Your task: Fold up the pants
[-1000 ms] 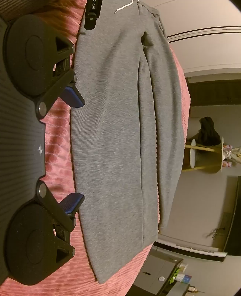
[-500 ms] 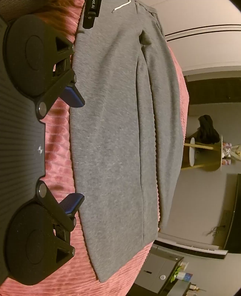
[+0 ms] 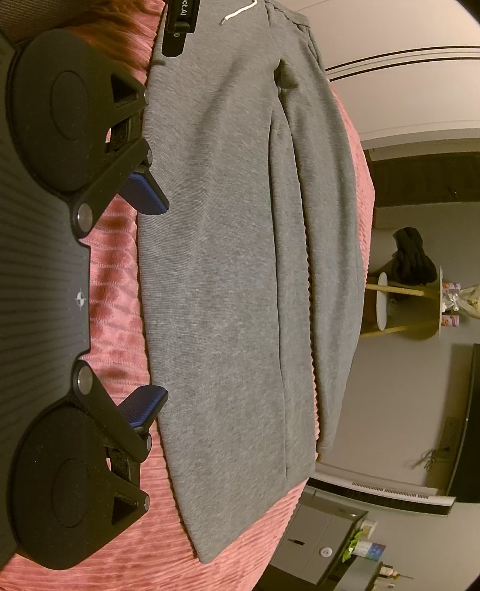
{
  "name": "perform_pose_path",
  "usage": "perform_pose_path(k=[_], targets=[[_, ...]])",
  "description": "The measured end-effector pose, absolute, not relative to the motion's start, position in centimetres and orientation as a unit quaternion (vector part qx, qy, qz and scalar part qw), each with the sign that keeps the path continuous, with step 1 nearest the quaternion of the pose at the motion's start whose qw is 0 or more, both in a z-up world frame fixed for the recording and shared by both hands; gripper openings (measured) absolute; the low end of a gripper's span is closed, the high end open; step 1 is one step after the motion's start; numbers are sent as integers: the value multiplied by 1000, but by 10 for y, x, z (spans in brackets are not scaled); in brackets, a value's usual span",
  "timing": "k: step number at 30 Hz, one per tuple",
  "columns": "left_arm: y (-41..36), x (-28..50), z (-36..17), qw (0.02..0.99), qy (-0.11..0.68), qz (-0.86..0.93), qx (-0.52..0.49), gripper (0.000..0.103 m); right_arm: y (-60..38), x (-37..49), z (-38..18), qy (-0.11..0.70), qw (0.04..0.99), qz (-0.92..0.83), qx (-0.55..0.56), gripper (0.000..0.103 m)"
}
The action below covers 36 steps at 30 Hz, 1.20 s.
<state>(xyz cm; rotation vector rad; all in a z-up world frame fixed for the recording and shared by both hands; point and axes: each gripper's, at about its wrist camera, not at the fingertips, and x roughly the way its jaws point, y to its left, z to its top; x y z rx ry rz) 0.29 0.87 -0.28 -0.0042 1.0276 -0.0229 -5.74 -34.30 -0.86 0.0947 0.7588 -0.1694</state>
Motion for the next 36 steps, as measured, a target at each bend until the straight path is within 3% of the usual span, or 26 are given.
perform_pose_path(k=[36], targets=[[12,4,-4,868,496,-10,-11,103,-348,-57,-5,369,925,-82,49,99]])
